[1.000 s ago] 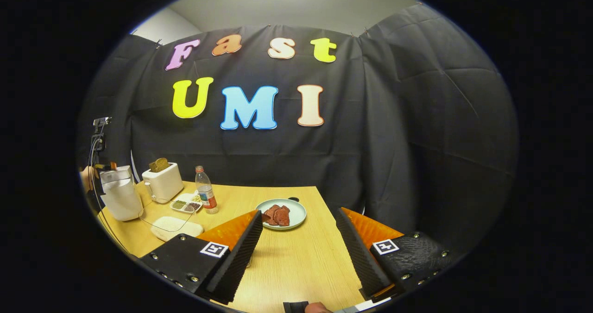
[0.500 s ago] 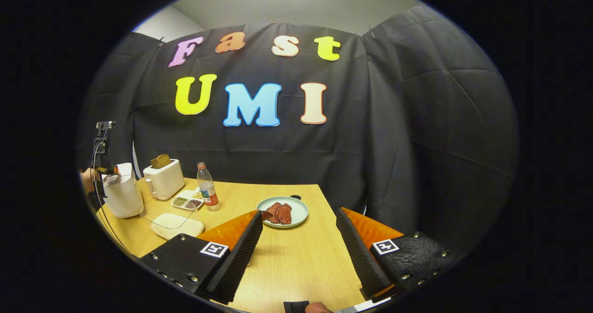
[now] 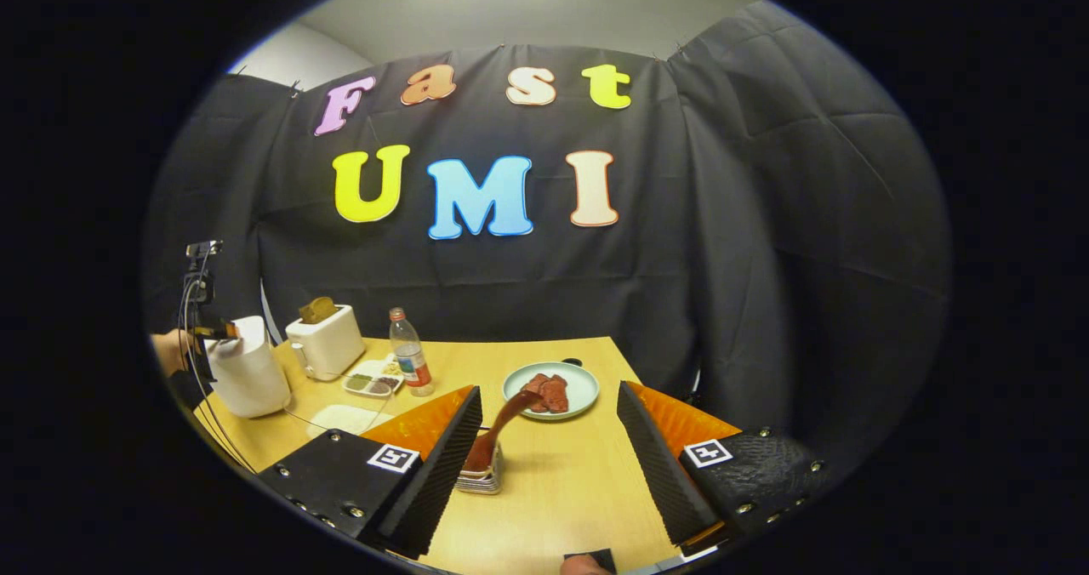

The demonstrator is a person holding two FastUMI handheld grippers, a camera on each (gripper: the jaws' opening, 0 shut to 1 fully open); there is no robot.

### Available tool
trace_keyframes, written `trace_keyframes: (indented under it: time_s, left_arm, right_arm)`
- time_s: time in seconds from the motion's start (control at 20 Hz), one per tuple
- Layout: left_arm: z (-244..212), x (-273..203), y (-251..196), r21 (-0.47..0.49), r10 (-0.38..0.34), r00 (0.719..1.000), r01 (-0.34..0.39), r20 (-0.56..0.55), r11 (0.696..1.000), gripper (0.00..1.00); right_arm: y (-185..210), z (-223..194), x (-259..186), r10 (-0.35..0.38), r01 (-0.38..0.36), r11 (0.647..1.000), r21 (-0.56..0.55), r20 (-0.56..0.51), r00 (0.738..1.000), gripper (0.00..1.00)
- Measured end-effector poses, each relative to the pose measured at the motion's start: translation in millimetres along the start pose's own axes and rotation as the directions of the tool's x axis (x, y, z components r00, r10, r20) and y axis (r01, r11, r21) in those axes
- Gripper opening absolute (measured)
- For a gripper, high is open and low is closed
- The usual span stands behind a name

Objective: Close the left gripper, press the button to open the rice cooker; take a wooden spoon from the chopstick holder with the right hand, scoop a spoonful of rice and pour it into the rice cooker, then put the wooden spoon back into the chopstick holder.

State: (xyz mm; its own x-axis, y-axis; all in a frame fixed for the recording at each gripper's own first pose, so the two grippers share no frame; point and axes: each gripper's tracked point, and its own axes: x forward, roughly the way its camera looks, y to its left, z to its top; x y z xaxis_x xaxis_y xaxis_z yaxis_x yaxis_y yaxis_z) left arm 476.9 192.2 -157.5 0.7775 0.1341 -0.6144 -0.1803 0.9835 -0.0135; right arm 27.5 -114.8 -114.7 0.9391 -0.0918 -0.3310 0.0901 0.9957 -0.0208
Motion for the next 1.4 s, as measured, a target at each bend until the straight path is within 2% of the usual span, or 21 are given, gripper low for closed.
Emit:
trace_keyframes:
  time_s: [0.1, 0.2, 0.35, 0.4, 0.55, 0.65, 0.75, 0.9, 1.05, 1.2, 1.3, 1.4]
  left_arm:
    - [15, -5, 4, 0.022, -0.001, 0.997, -0.001, 0.071, 1.000, 0.96]
    - [39, -16, -1, 0.065, -0.049, 0.984, 0.038, 0.169, 0.997, 0.98]
    - [74, -55, -13, 0.102, -0.135, 0.940, 0.108, 0.314, 0.989, 0.97]
    - [81, -75, -18, 0.111, -0.162, 0.926, 0.131, 0.341, 0.985, 0.95]
    - [101, -124, -24, 0.121, -0.224, 0.885, 0.191, 0.408, 0.974, 0.97]
    - [107, -151, -31, 0.105, -0.268, 0.863, 0.247, 0.428, 0.963, 0.97]
    - [109, -179, -35, 0.087, -0.299, 0.844, 0.291, 0.445, 0.953, 0.97]
    - [104, -215, -42, 0.109, -0.360, 0.807, 0.351, 0.468, 0.930, 0.97]
    - [97, -237, -40, 0.166, -0.368, 0.783, 0.330, 0.501, 0.929, 0.97]
    - [89, -261, -43, 0.200, -0.397, 0.747, 0.345, 0.534, 0.917, 0.97]
    - [79, -269, -38, 0.180, -0.398, 0.738, 0.361, 0.545, 0.915, 0.97]
    - [66, -269, -32, 0.131, -0.378, 0.757, 0.368, 0.533, 0.921, 0.97]
  right_arm:
    - [14, 11, 0, 0.016, -0.015, 0.999, -0.031, 0.026, 1.000, 0.98]
    - [29, 24, -3, 0.034, -0.032, 0.998, -0.047, 0.058, 0.998, 0.98]
    - [54, 48, -3, 0.057, -0.054, 0.998, -0.033, 0.111, 0.992, 0.97]
    - [62, 55, -4, 0.059, -0.056, 0.998, -0.029, 0.127, 0.990, 0.97]
    - [86, 82, -12, 0.070, -0.066, 0.997, -0.030, 0.195, 0.978, 0.98]
    - [99, 95, -16, 0.068, -0.060, 0.997, -0.042, 0.238, 0.969, 0.97]
    - [103, 104, -20, 0.034, -0.020, 0.998, -0.052, 0.284, 0.958, 0.97]
    - [119, 101, -31, 0.015, 0.001, 0.999, -0.051, 0.312, 0.950, 0.97]
    - [125, 92, -36, -0.015, 0.036, 0.997, -0.062, 0.310, 0.951, 0.97]
    - [145, 86, -42, 0.006, 0.011, 0.999, -0.054, 0.299, 0.954, 0.96]
    - [150, 82, -43, 0.016, -0.002, 0.999, -0.050, 0.289, 0.957, 0.96]
    - [156, 83, -45, 0.024, -0.011, 0.999, -0.047, 0.283, 0.959, 0.96]
